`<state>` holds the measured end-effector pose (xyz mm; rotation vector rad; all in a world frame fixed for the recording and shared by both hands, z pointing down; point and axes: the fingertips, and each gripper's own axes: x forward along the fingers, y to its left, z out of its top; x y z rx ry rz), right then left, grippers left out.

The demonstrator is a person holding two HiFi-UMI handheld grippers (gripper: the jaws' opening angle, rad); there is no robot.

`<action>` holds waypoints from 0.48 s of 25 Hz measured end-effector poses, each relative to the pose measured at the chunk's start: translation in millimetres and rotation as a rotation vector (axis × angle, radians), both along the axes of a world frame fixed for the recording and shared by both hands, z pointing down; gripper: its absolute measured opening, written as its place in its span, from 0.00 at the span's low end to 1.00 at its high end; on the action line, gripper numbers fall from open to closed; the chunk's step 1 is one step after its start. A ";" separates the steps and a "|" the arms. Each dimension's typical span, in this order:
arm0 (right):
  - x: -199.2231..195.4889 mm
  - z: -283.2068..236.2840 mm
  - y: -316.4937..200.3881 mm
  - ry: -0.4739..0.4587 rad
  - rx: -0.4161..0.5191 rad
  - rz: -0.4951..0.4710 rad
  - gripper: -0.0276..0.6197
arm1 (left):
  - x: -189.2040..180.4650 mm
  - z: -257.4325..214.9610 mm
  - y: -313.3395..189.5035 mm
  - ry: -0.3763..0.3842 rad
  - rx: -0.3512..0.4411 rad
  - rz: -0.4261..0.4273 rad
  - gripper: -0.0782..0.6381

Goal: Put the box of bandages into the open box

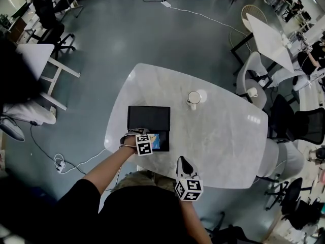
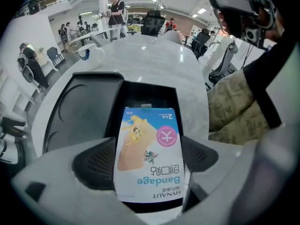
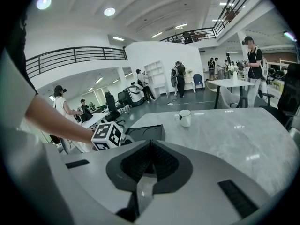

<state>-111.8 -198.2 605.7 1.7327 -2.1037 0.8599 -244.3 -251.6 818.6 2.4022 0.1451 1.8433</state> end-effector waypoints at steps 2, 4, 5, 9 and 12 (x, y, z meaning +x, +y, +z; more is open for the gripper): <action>-0.9 0.0 1.0 -0.001 -0.001 -0.002 0.06 | 0.0 -0.5 0.0 0.008 0.004 -0.001 0.71; -1.0 1.1 3.9 -0.003 -0.005 -0.005 0.06 | 1.3 -1.4 0.1 0.019 0.011 -0.006 0.71; -1.4 1.8 5.6 -0.004 -0.009 -0.005 0.06 | 1.7 -1.9 -0.1 0.025 0.013 -0.011 0.71; -8.3 1.9 13.6 0.000 -0.018 0.004 0.06 | -1.3 -3.1 0.7 0.047 0.020 -0.029 0.72; -10.5 -3.0 18.2 0.009 -0.005 0.021 0.06 | -4.9 -7.0 2.6 0.054 0.027 -0.015 0.72</action>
